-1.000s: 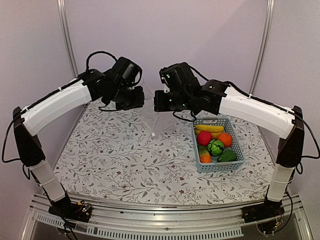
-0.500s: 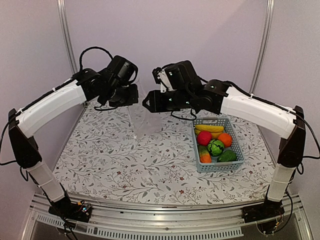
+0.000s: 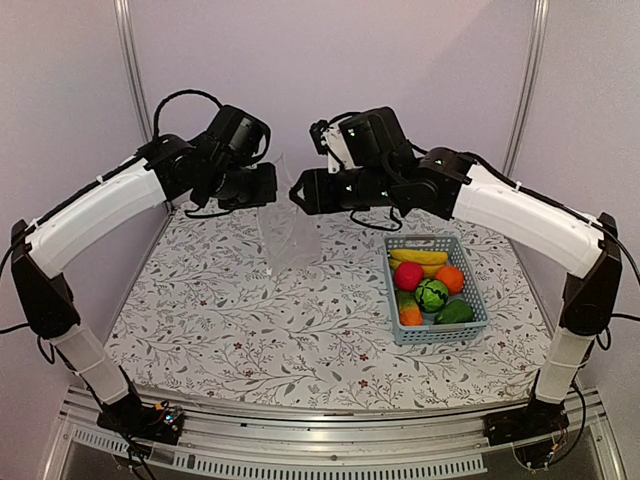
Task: Place the food in the zip-top bag and seal the zipper
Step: Pass from the left arm to the right, then pass from the right arm to the left
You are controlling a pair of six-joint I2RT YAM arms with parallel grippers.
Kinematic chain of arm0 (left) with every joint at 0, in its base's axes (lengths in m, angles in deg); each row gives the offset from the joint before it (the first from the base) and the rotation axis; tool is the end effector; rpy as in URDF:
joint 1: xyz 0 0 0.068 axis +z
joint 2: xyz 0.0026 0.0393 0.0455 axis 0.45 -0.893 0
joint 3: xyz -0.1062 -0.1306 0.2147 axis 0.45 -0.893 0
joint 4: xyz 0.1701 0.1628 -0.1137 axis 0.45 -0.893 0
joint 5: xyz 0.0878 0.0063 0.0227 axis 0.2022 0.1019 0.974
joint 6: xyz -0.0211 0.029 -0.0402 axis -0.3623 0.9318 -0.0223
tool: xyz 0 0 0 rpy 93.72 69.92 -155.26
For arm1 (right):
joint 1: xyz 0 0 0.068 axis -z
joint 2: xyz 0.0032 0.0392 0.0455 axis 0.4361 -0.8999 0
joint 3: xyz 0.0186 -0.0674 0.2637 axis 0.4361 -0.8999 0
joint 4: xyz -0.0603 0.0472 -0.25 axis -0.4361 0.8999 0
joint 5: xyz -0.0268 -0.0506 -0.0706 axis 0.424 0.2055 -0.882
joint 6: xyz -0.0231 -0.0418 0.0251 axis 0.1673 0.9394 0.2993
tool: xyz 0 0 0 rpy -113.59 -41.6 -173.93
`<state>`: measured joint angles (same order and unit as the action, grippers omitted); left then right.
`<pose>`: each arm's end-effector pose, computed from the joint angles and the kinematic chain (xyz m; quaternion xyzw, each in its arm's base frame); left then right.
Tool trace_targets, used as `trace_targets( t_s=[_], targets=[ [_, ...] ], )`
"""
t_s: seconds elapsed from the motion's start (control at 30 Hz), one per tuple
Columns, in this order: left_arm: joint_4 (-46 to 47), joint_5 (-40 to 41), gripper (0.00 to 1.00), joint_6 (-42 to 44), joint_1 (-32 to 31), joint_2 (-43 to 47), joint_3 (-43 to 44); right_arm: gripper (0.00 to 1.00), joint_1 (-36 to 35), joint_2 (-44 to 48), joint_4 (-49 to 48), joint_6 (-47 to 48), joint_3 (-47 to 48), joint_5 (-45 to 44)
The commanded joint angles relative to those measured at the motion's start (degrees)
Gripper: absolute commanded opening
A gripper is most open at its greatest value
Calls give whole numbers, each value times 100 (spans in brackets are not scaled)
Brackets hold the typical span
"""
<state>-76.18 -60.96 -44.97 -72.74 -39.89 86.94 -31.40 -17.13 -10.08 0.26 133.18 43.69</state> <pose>0.2572 -0.2458 0.3925 -0.0191 0.8989 -0.1274 0.4188 0.2326 0.3538 0.4012 -0.2169 0.8177 0.3041 0.4380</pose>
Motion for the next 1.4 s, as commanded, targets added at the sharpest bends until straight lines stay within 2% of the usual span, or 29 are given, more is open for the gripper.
trace_targets(
  t_s=[0.0, 0.3, 0.43, 0.5, 0.53, 0.6, 0.7, 0.73, 0.77, 0.83, 0.9, 1.1, 1.37],
  targets=[
    [124, -221, 0, -19, -91, 125, 116, 48, 30, -542, 678, 195, 627, -230],
    [70, -272, 0, -108, -130, 154, 98, 52, -112, -851, 1120, 469, 1252, -1054],
    [176, -363, 0, -179, -129, 192, 98, 48, -150, -1005, 1470, 418, 1415, -1662],
    [192, -379, 0, -182, -132, 198, 98, 41, -153, -1029, 1490, 385, 1416, -1814],
    [195, -384, 0, -186, -136, 186, 92, 35, -154, -1031, 1459, 405, 1415, -1835],
    [222, -432, 0, -170, -143, 155, 89, 14, -154, -1029, 1364, 474, 1416, -1821],
    [280, -516, 0, -156, -140, 111, 94, 0, -153, -1091, 1305, 563, 1468, -1781],
    [295, -537, 2, -133, -140, 89, 98, 0, -152, -1114, 1311, 557, 1497, -1788],
    [295, -556, 8, -123, -131, 69, 106, 0, -150, -1132, 1313, 515, 1523, -1784],
    [209, -537, 30, -166, -137, 9, 178, 0, -146, -1101, 1314, 393, 1526, -1749],
    [-79, -352, 38, -437, -142, -71, 312, 0, -137, -1024, 1322, 136, 1480, -1757],
    [-297, -110, 37, -488, -348, 100, 301, 0, -128, -874, 1268, -408, 1391, -1879],
    [-399, -326, 32, -466, -396, 40, 257, 0, -78, -811, 1216, -981, 1195, -1957]
  ],
)
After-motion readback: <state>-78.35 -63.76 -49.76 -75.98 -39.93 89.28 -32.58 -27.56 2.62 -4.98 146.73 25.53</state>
